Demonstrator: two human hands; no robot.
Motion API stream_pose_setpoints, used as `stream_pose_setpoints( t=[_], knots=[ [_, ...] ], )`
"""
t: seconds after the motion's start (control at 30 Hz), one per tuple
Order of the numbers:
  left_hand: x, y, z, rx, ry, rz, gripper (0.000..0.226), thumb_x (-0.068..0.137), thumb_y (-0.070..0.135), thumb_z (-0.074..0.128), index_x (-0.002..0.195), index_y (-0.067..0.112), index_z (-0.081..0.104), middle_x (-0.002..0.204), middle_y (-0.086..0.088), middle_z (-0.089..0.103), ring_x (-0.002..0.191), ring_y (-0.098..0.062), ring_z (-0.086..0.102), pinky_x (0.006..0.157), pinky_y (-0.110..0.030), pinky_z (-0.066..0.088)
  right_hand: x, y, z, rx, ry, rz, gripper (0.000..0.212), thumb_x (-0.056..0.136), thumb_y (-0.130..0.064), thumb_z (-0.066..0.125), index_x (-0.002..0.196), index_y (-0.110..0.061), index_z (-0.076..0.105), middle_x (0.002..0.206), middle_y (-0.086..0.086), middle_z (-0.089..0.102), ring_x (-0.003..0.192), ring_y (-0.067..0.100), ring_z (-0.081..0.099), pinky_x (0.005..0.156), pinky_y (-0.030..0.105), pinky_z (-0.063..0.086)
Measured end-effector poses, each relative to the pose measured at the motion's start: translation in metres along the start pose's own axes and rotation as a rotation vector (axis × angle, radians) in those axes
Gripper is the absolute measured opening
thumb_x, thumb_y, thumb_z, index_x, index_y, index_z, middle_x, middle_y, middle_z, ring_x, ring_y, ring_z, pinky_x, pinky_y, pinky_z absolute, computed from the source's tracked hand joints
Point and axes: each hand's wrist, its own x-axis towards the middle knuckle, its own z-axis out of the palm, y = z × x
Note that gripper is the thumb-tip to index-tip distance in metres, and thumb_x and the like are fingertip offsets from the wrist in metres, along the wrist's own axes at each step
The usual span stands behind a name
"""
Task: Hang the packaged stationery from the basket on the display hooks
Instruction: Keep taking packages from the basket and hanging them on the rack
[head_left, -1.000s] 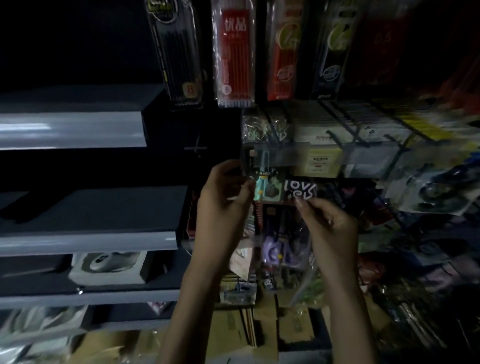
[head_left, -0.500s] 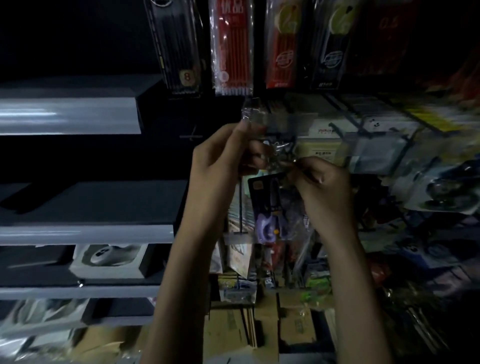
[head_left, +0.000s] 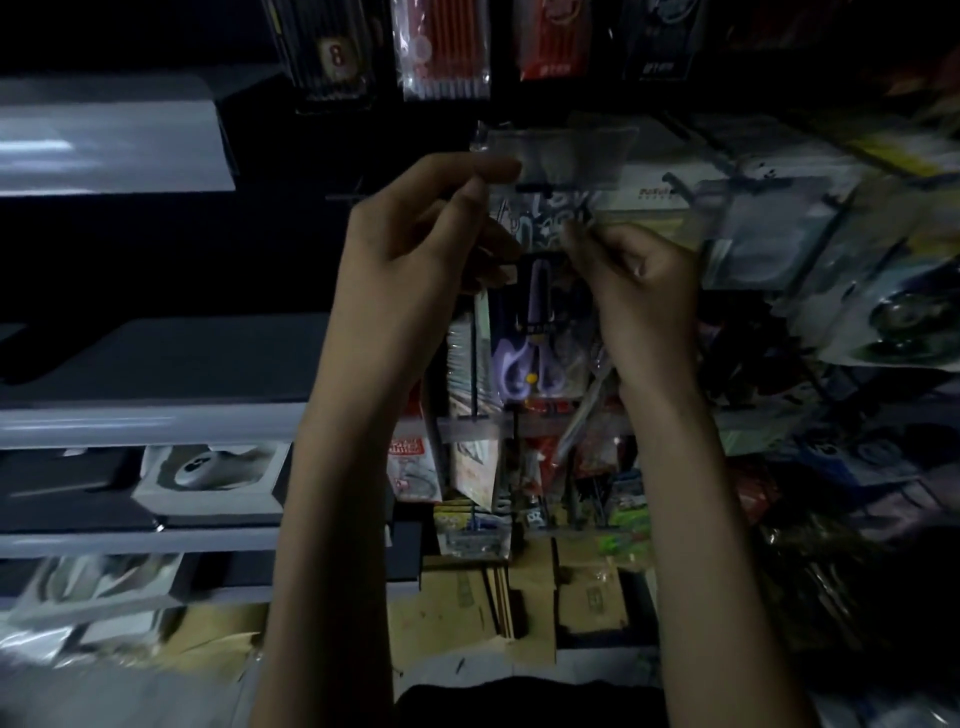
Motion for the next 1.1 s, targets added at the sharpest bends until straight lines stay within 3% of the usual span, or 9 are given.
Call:
stream_pose_setpoints(
  t=[0.13, 0.2, 0.37, 0.47, 0.6, 0.73, 0.83, 0.97, 1.1],
  knots=[
    [-0.003, -0.004, 0.002, -0.007, -0.008, 0.008, 0.025, 0.111, 0.016, 0.05, 0.125, 0.015, 0.072, 0.085, -0.013, 0.075, 0.079, -0.02, 0.073, 0.076, -0.034, 0.061, 0.001, 0.001, 0.008, -0.017, 0.034, 0.004, 0.038, 0.099, -0.026, 0.071, 0.066, -0.01, 0.058, 0.054, -0.011, 0.045, 0.058, 0.002, 0.037, 0.057, 0.023, 0.031],
    [-0.003, -0.004, 0.002, -0.013, -0.008, 0.01, 0.025, 0.111, 0.017, 0.051, 0.126, 0.015, 0.071, 0.088, -0.016, 0.075, 0.08, -0.021, 0.073, 0.075, -0.031, 0.06, 0.001, 0.0, 0.01, -0.024, 0.051, 0.014, 0.034, 0.098, -0.026, 0.071, 0.067, -0.017, 0.06, 0.053, -0.015, 0.048, 0.056, -0.001, 0.04, 0.056, 0.019, 0.032],
    [-0.008, -0.007, 0.003, -0.032, -0.028, 0.021, 0.027, 0.111, 0.016, 0.051, 0.132, 0.015, 0.067, 0.092, -0.021, 0.073, 0.09, -0.035, 0.072, 0.083, -0.046, 0.061, 0.002, 0.003, 0.013, -0.015, 0.099, 0.036, 0.02, 0.096, -0.029, 0.073, 0.081, -0.015, 0.074, 0.072, -0.004, 0.07, 0.066, 0.001, 0.059, 0.062, 0.019, 0.044],
    [-0.011, -0.01, 0.004, -0.034, -0.038, 0.037, 0.029, 0.111, 0.014, 0.051, 0.136, 0.015, 0.065, 0.091, -0.02, 0.071, 0.091, -0.036, 0.072, 0.085, -0.051, 0.06, 0.003, 0.007, 0.016, -0.007, 0.121, 0.064, 0.016, 0.095, -0.027, 0.074, 0.093, -0.012, 0.078, 0.078, -0.01, 0.075, 0.073, -0.003, 0.067, 0.066, 0.016, 0.048],
    [-0.013, -0.015, 0.004, -0.072, -0.035, 0.059, 0.03, 0.11, 0.01, 0.051, 0.137, 0.011, 0.063, 0.091, -0.021, 0.07, 0.087, -0.036, 0.069, 0.082, -0.048, 0.06, 0.006, 0.01, 0.017, -0.037, 0.132, 0.067, 0.013, 0.095, -0.027, 0.074, 0.094, -0.014, 0.078, 0.08, -0.012, 0.075, 0.074, -0.005, 0.069, 0.067, 0.014, 0.048],
    [-0.016, -0.022, 0.004, -0.13, -0.016, 0.084, 0.027, 0.11, 0.007, 0.051, 0.133, 0.006, 0.065, 0.086, -0.014, 0.069, 0.076, -0.021, 0.067, 0.076, -0.037, 0.058, 0.008, 0.011, 0.017, -0.054, 0.126, 0.079, 0.015, 0.095, -0.029, 0.074, 0.082, -0.02, 0.075, 0.072, -0.011, 0.072, 0.068, -0.003, 0.066, 0.065, 0.016, 0.046],
    [-0.02, -0.032, 0.005, -0.155, -0.016, 0.083, 0.025, 0.11, 0.005, 0.05, 0.128, 0.004, 0.066, 0.087, -0.015, 0.067, 0.077, -0.021, 0.065, 0.077, -0.03, 0.054, 0.007, 0.008, 0.016, -0.039, 0.136, 0.092, 0.009, 0.094, -0.023, 0.075, 0.087, -0.017, 0.077, 0.073, -0.012, 0.073, 0.07, -0.004, 0.067, 0.064, 0.011, 0.046],
    [-0.025, -0.051, 0.006, -0.166, 0.029, 0.021, 0.024, 0.109, 0.003, 0.051, 0.122, 0.008, 0.07, 0.095, -0.009, 0.074, 0.09, -0.02, 0.071, 0.084, -0.029, 0.055, 0.007, 0.003, 0.016, 0.001, 0.11, 0.121, 0.011, 0.094, -0.025, 0.076, 0.084, -0.029, 0.074, 0.075, -0.012, 0.075, 0.074, 0.0, 0.07, 0.067, 0.013, 0.05],
    [-0.031, -0.073, 0.01, -0.134, 0.164, -0.066, 0.022, 0.106, 0.008, 0.059, 0.123, 0.014, 0.072, 0.111, -0.001, 0.078, 0.109, -0.017, 0.073, 0.095, -0.032, 0.058, 0.007, 0.001, 0.011, -0.021, 0.074, 0.163, 0.014, 0.095, -0.035, 0.074, 0.083, -0.027, 0.075, 0.078, -0.006, 0.076, 0.073, 0.003, 0.067, 0.064, 0.015, 0.048]
  ],
)
